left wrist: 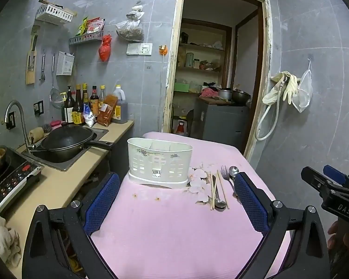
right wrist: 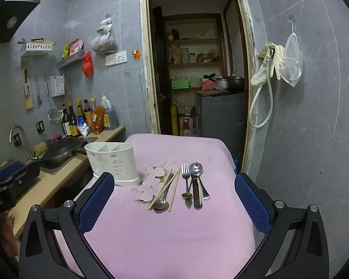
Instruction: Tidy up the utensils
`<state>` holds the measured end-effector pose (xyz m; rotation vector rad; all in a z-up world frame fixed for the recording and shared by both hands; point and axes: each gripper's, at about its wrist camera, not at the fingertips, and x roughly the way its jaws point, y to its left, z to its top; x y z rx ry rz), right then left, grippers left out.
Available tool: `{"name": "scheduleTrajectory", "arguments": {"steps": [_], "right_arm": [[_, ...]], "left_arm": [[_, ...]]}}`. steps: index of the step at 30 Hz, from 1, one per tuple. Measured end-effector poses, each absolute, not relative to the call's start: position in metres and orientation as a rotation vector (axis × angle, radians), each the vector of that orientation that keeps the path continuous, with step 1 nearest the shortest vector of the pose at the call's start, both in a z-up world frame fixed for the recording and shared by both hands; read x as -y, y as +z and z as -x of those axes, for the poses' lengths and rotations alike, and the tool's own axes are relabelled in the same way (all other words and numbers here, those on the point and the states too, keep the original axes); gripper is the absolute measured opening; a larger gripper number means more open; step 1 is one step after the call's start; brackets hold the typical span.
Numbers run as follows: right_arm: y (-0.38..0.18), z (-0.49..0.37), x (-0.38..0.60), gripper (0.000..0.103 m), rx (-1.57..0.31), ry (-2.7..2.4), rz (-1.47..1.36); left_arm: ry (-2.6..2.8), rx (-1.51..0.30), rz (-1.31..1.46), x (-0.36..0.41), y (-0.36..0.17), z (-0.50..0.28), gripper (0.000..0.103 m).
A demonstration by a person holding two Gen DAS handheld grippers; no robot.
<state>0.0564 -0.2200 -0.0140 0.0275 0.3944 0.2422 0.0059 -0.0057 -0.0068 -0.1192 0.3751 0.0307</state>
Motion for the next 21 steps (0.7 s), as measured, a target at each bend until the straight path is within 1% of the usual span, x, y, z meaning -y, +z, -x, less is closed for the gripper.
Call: {"name": "scheduleTrajectory", "arguments": {"steps": [4, 21], "right_arm": [[-0.031, -0.061, 0.214, 0.103, -0.399, 0.240, -0.032], [-0.029, -0.061, 0.217, 0.103, -0.408, 0.238, -0.035]], "left_arm": [[0.031, -0.376, 0.124, 0.008, -0.006, -0.008, 0.097], [0.033, -0.370, 0.125, 0.005, -0.004, -0.009, 0.097]]}}
